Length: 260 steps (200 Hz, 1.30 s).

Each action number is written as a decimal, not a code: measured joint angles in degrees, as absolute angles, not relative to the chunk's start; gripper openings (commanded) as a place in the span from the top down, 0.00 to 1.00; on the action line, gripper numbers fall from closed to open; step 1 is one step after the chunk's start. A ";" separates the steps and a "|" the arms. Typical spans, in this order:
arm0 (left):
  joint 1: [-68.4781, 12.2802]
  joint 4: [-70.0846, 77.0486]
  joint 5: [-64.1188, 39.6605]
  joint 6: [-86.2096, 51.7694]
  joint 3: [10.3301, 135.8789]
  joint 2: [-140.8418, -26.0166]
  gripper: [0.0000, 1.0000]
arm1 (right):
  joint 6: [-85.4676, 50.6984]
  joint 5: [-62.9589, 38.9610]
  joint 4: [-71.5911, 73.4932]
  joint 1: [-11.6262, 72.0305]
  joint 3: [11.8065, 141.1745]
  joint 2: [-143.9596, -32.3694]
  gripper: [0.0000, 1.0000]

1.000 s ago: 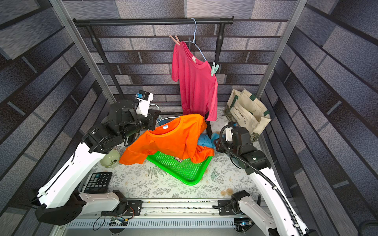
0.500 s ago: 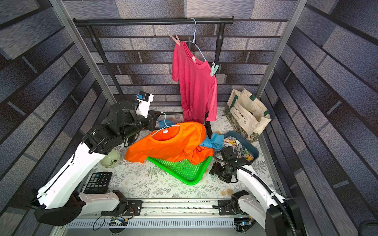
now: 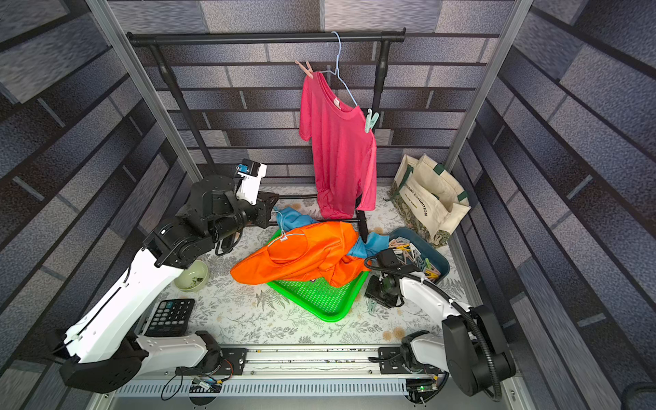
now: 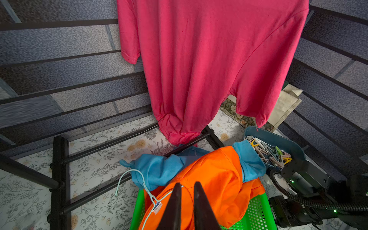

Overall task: Use clothespins to secure the t-shirt on both sides of the hanger
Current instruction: Pick up the clothespin from the center of the board, then pick up the hanger from the basket.

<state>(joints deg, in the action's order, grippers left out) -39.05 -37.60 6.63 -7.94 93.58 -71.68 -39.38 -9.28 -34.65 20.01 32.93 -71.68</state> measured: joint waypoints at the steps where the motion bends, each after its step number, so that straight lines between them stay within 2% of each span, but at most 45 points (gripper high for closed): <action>1: -39.03 -37.58 6.61 -7.90 93.56 -71.68 0.77 | -39.22 -9.21 -34.68 20.01 33.01 -71.79 0.56; 7: -38.92 -37.47 6.61 -7.90 93.30 -71.68 0.72 | -38.89 -8.78 -34.68 20.01 33.23 -72.16 0.59; 17: -38.85 -37.30 6.63 -7.79 92.82 -71.68 0.58 | -38.13 -7.53 -34.81 20.01 33.56 -72.58 0.61; 53: -37.91 -37.98 6.15 -8.40 92.18 -71.72 0.13 | -36.10 -2.09 -36.77 20.01 34.06 -72.62 0.61; 89: -37.28 -39.13 5.91 -8.84 92.14 -72.27 0.00 | -34.89 0.58 -38.79 20.01 34.09 -72.47 0.56; 97: -37.28 -39.31 5.87 -9.10 92.07 -72.51 0.00 | -34.74 0.62 -38.76 20.01 34.11 -72.62 0.56; 160: -36.27 -41.89 6.31 -9.52 91.90 -73.78 0.00 | -34.54 0.58 -38.30 20.01 34.81 -73.63 0.84; 179: -34.28 -44.12 6.66 -10.79 91.94 -75.70 0.09 | -34.57 0.58 -38.37 20.01 34.72 -71.61 0.90; 201: -31.66 -46.48 6.35 -13.45 91.68 -79.44 0.27 | -33.74 -0.19 -38.57 20.01 34.96 -66.32 0.99; 215: -30.35 -47.24 5.82 -15.03 90.61 -81.82 0.39 | -33.08 -1.13 -38.74 20.01 35.90 -62.85 1.00; 239: -28.14 -48.49 4.40 -16.62 88.62 -85.60 0.41 | -31.88 -3.27 -38.68 19.99 38.98 -57.14 1.00; 260: -26.41 -49.01 3.14 -17.56 87.64 -88.79 0.37 | -31.18 -4.75 -38.59 19.99 41.56 -52.45 1.00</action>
